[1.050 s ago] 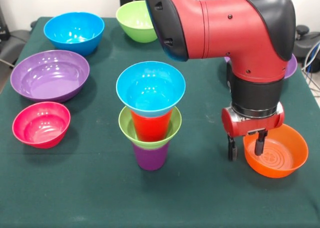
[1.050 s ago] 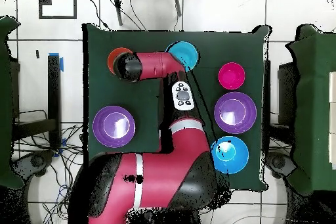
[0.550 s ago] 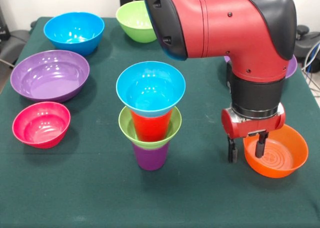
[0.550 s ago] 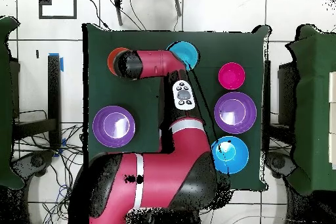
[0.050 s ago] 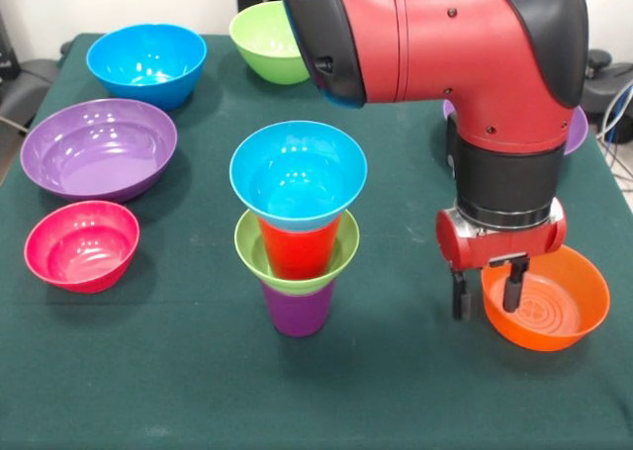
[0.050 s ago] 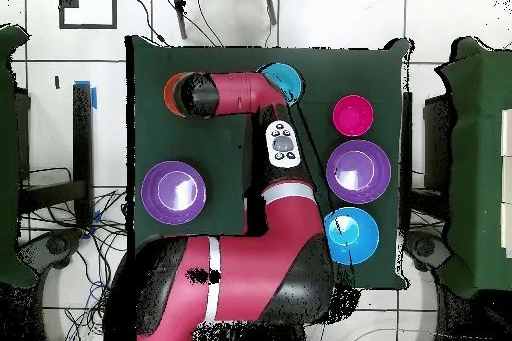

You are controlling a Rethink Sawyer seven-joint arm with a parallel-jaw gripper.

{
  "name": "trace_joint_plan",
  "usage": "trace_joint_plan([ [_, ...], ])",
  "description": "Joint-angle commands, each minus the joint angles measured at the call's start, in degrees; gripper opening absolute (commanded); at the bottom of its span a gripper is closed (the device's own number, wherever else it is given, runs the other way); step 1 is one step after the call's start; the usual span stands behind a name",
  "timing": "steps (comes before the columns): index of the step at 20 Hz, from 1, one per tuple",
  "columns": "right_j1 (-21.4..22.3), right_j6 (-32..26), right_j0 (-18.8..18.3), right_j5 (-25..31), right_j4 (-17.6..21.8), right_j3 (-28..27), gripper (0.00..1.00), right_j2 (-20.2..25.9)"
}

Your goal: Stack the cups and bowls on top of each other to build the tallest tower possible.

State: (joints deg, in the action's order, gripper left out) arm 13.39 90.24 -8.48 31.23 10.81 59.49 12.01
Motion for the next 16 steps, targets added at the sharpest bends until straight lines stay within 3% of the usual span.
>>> trace_joint_plan([
  [1,0.8,0.9,-0.2,5.2,0.5,0.9,0.00,2.0],
  [16,1.1,1.8,0.2,5.1,0.1,1.0,0.00,2.0],
])
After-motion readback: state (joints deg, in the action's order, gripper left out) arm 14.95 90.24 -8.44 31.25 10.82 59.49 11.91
